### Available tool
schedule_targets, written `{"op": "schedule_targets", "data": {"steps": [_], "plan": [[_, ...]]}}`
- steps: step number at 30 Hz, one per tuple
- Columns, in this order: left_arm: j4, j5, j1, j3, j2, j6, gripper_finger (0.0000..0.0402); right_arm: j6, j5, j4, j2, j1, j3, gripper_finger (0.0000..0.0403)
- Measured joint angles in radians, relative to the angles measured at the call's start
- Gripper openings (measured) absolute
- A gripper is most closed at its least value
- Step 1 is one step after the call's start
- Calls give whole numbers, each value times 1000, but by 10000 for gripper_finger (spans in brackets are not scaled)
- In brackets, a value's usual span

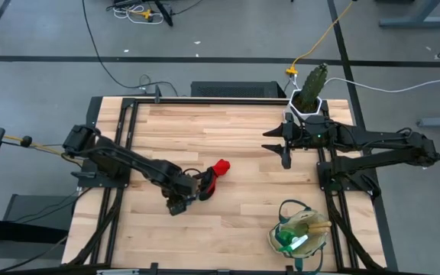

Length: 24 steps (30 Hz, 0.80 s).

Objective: Pick & Place Garden tools in Gardening bag
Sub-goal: Put the green shear scissors into the gardening tool bag

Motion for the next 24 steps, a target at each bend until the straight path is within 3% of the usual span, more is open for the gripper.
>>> {"op": "schedule_targets", "data": {"steps": [13,24], "plan": [[4,3,-16,0,96,0,138,-28,0,-1,0,0,0,197],[6,-13,-16,0,100,0,138,-30,0,-2,0,0,0,197]]}}
